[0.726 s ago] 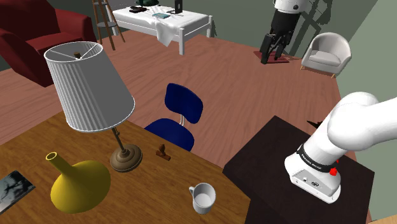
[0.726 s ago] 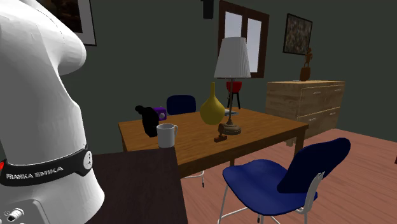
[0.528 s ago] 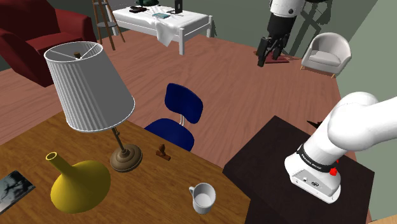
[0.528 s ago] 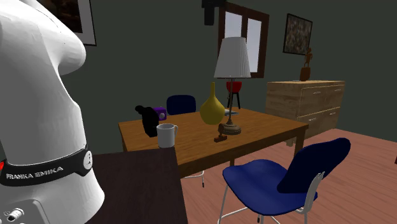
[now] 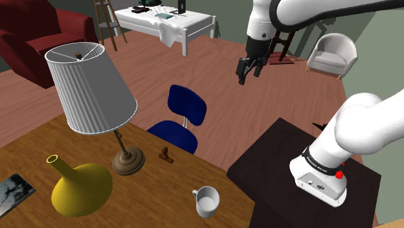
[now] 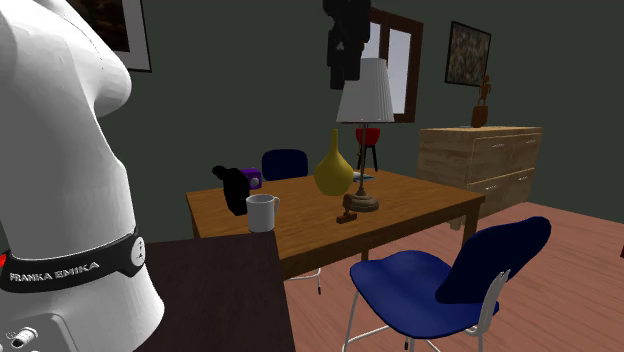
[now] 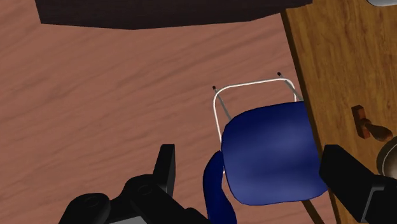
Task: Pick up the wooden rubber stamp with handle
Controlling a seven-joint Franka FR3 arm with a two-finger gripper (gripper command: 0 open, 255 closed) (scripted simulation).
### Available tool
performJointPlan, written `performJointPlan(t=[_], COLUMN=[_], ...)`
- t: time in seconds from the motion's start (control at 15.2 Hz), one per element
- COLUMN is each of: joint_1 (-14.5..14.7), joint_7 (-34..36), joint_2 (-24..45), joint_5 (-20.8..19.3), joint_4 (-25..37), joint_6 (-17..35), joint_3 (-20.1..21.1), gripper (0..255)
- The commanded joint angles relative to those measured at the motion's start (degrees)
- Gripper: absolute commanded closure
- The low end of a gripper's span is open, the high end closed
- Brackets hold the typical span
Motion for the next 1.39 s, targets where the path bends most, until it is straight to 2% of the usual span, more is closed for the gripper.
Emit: performJointPlan(t=[0.0,0.66,1.32], joint_1=[0.7,3.4,7.0], joint_7=[1.7,10.3,20.9], joint_2=[3.3,21.5,42.8], joint_5=[0.8,1.3,-5.1], joint_4=[0.1,4.7,16.3], joint_6=[3.1,16.2,24.6], joint_3=[1.6,9.0,13.0], gripper=[0,0,0])
